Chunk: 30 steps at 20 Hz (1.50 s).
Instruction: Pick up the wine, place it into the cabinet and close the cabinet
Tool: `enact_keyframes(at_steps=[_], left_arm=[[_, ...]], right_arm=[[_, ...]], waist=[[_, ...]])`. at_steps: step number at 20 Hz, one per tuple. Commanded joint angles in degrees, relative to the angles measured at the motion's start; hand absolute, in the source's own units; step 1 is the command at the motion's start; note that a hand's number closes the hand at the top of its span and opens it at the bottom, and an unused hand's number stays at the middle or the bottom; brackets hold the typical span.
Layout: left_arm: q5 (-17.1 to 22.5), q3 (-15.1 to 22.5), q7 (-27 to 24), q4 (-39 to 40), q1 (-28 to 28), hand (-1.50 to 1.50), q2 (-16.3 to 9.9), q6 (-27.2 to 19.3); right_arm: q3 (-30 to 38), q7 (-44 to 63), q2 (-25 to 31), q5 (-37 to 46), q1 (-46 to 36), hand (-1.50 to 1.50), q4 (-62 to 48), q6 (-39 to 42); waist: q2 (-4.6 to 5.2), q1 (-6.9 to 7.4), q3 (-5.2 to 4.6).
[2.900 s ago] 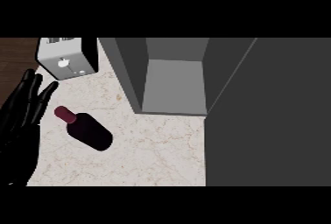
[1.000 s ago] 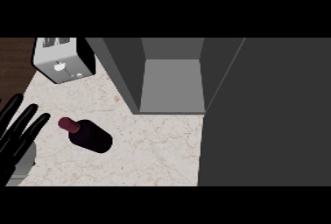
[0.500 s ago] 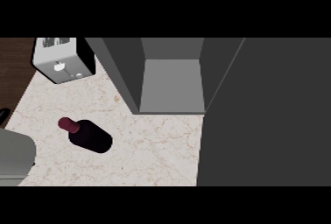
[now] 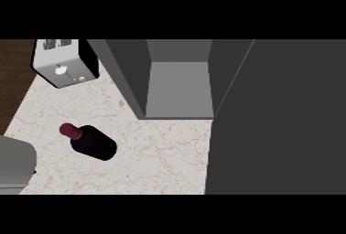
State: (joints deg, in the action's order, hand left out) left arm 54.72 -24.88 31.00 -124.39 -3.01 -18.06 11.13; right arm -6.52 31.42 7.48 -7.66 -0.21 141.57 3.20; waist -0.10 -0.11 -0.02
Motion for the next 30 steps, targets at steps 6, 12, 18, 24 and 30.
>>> enact_keyframes(at_steps=[6, 12, 18, 24, 30], left_arm=[[-2.9, 1.8, -2.1, 10.4, -0.1, -1.5, 1.9, 7.2], [-4.3, 0.6, -4.1, 18.6, -0.1, -1.5, 0.9, 13.8], [-14.4, 5.2, -10.9, 25.3, 1.8, -1.5, 6.4, 16.0], [-21.3, 4.7, -17.5, 30.4, 2.0, -1.5, 8.0, 16.6], [-22.6, 3.6, -23.4, 38.4, 3.2, -1.5, 7.0, 21.7]], right_arm=[[-1.1, 5.4, -0.4, -1.5, 2.0, -1.5, 10.3, -0.8], [4.1, 1.6, 0.3, -5.8, 0.7, -1.5, 4.6, 1.9], [2.6, 8.4, -0.1, -4.2, -4.3, -1.5, 7.6, -0.6], [4.7, 1.6, 0.0, -5.1, 3.2, -1.5, 6.9, 3.6], [0.3, 7.8, -2.3, -1.7, 0.3, -1.5, 10.4, 0.1]], waist=[[0.0, -0.28, -0.01], [0.07, -0.03, 0.02], [0.11, -0.28, -0.04], [0.07, -0.37, 0.05], [0.02, -0.28, -0.02]])
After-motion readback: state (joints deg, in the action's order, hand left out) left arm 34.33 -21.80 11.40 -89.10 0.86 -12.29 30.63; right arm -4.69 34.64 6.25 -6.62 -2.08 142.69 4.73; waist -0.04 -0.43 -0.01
